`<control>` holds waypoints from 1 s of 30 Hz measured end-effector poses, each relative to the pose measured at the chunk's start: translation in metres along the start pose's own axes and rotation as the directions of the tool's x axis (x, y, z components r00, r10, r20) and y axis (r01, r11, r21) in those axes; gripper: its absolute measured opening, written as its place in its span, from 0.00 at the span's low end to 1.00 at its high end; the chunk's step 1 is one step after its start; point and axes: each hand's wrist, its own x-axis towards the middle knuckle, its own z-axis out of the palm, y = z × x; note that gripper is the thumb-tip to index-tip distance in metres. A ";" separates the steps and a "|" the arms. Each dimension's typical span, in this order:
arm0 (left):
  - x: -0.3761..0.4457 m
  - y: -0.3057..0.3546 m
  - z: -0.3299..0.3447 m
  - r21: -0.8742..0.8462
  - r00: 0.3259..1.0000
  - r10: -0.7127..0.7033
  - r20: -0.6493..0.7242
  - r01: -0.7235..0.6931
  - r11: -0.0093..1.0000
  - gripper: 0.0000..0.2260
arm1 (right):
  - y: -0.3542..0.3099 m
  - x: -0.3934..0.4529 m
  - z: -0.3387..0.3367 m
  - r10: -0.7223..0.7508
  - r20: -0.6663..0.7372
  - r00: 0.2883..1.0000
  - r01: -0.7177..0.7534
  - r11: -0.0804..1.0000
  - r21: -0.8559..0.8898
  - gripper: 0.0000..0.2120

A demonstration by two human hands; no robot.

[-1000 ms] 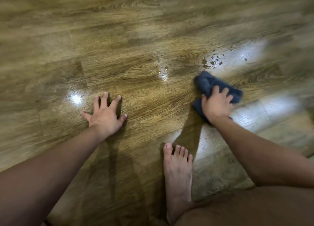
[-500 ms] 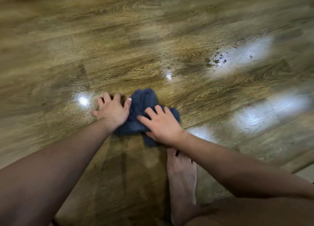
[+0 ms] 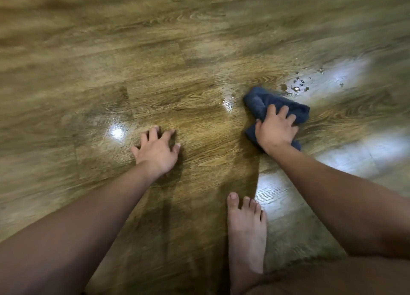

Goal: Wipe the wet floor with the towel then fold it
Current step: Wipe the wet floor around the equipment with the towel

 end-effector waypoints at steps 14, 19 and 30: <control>0.013 -0.006 -0.005 -0.189 0.993 -0.085 -0.088 0.067 0.980 0.25 | -0.079 -0.123 0.013 -0.938 0.082 0.338 0.941 0.336 -0.030 0.26; 0.009 -0.026 0.003 -0.091 0.994 0.063 -0.094 -0.072 0.993 0.25 | -0.029 -0.044 0.009 -0.747 0.042 0.663 0.748 0.661 -0.062 0.27; -0.002 -0.027 0.002 0.000 0.997 0.081 -0.019 -0.081 0.997 0.31 | 0.015 0.018 -0.002 0.106 0.075 0.992 -0.107 0.994 0.011 0.25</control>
